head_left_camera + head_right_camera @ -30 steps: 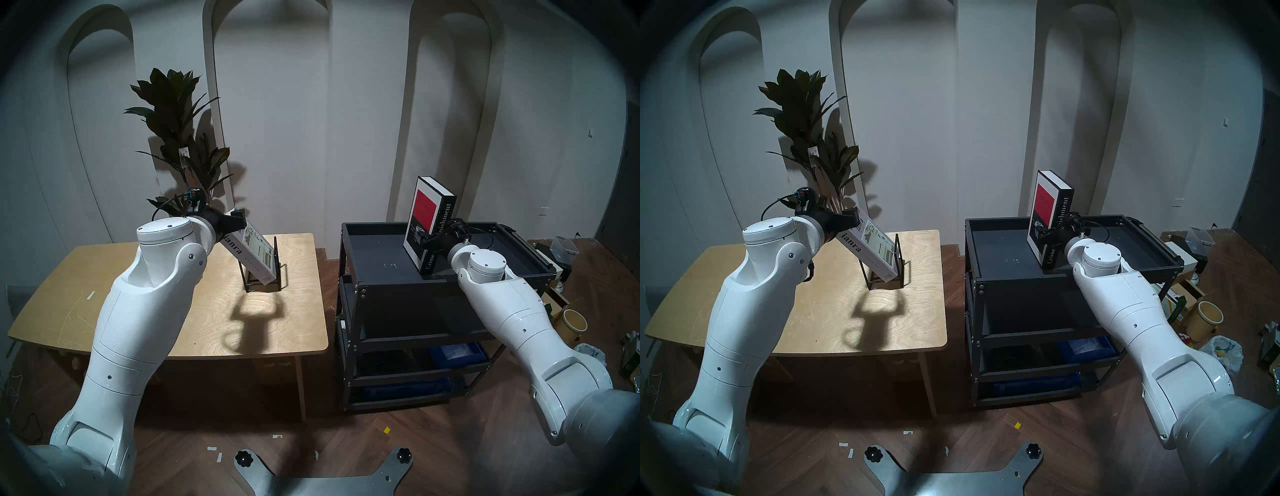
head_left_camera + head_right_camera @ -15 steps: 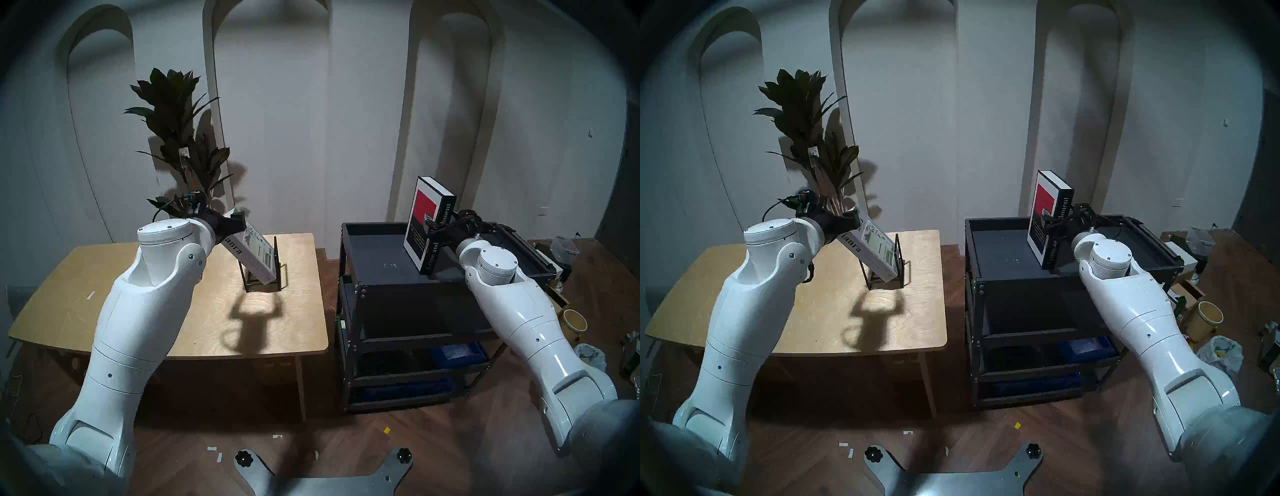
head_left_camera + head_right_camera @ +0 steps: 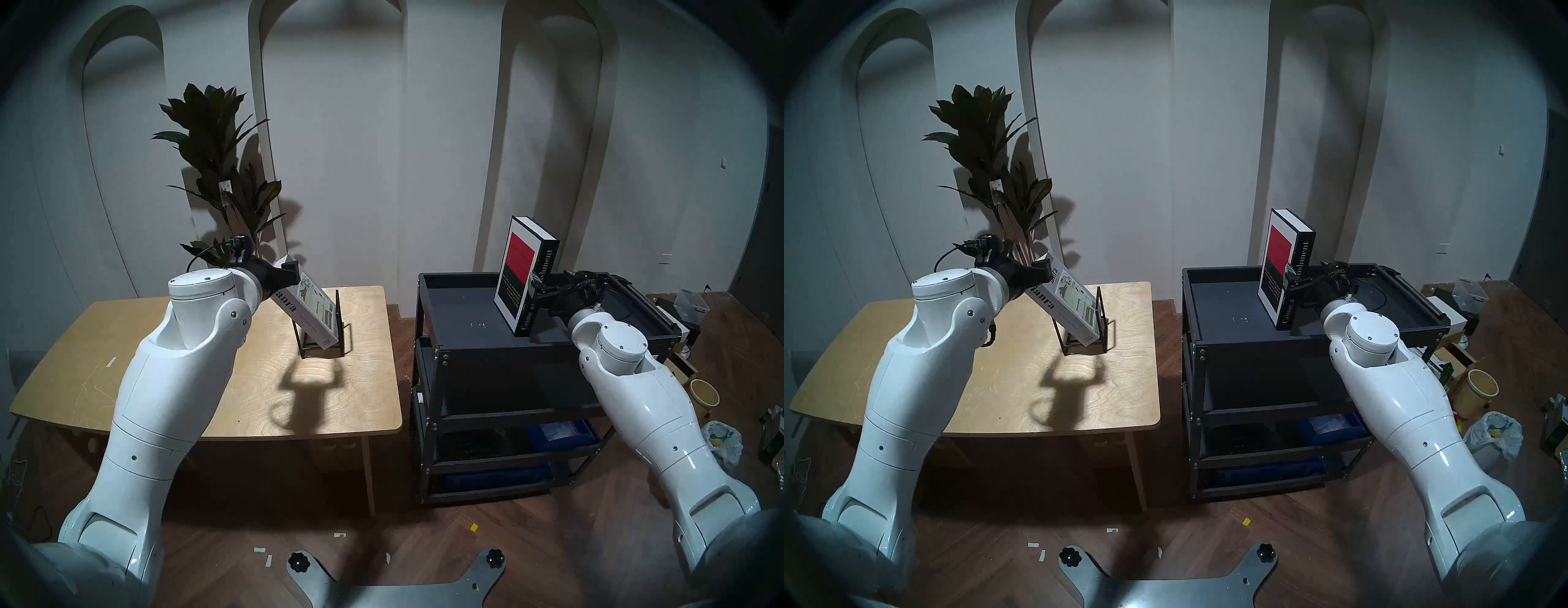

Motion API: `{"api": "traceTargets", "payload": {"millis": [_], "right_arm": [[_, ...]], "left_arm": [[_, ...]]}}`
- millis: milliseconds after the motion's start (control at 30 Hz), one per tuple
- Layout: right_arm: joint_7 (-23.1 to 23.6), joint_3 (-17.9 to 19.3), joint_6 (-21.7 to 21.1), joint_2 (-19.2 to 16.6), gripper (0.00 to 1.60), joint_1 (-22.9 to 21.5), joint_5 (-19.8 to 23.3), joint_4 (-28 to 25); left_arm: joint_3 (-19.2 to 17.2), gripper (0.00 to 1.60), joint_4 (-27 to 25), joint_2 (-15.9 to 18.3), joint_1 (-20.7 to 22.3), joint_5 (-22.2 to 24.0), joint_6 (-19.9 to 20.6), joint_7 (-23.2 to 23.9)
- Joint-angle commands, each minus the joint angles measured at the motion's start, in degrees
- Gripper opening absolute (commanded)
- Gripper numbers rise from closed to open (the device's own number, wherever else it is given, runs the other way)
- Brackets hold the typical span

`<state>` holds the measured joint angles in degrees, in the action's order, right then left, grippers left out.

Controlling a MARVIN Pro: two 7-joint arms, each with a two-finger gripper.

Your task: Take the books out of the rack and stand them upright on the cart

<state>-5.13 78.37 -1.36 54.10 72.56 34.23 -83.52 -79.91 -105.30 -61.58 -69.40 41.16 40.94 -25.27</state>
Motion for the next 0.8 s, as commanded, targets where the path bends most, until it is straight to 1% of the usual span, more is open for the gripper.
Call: {"api": "traceTargets", "payload": {"millis": [0, 133, 333, 367, 467, 500, 533, 567, 633, 667, 700, 767], "right_arm": [[-1.9, 2.8, 0.1, -2.1, 1.60, 6.7, 1.6, -6.6], [-2.8, 2.8, -0.6, -2.4, 1.60, 9.7, 2.6, -9.5], [-4.9, 2.8, -1.7, -3.2, 1.60, 14.2, 4.3, -13.3], [-5.2, 3.1, -1.8, -3.3, 1.60, 15.5, 4.6, -14.1], [-6.0, 3.2, -2.1, -3.6, 1.60, 17.3, 5.4, -15.7], [-6.2, 3.6, -2.1, -3.8, 1.60, 18.7, 5.6, -16.7], [-6.5, 3.3, -2.2, -3.8, 1.60, 18.7, 5.8, -16.9], [-6.7, 3.6, -2.1, -3.8, 1.60, 20.1, 6.1, -17.9], [-7.1, 3.6, -2.0, -3.9, 1.60, 21.4, 6.3, -19.4], [-7.2, 3.6, -2.1, -3.9, 1.60, 21.8, 6.4, -19.9], [-7.6, 4.0, -2.0, -4.0, 1.60, 23.2, 6.6, -21.1], [-8.0, 4.3, -1.8, -4.2, 1.60, 24.3, 6.8, -22.3]], "left_arm": [[1.2, 1.60, -2.2, 0.8, 1.4, -2.9, -0.8, -1.5], [1.8, 1.60, -3.9, 1.1, 1.3, -4.4, -1.3, -3.0], [1.0, 1.60, -6.6, 0.2, -0.3, -4.9, -2.0, -6.0], [0.8, 1.60, -7.0, -0.1, -0.9, -4.9, -2.2, -6.7], [0.8, 1.60, -8.3, -1.1, -2.9, -4.9, -3.0, -8.4], [0.7, 1.60, -8.7, -1.7, -3.9, -4.8, -3.5, -8.9], [0.9, 1.60, -8.9, -2.1, -4.7, -4.9, -3.7, -9.5], [0.7, 1.60, -9.0, -2.9, -5.8, -4.5, -4.3, -10.0], [0.7, 1.60, -8.9, -3.9, -7.7, -4.2, -5.2, -11.0], [0.0, 1.60, -8.6, -4.9, -8.6, -3.0, -6.0, -10.8], [-0.3, 1.60, -8.6, -5.4, -9.5, -2.8, -6.5, -11.4], [-1.1, 1.60, -8.6, -6.6, -10.9, -2.0, -7.9, -11.9]]}}
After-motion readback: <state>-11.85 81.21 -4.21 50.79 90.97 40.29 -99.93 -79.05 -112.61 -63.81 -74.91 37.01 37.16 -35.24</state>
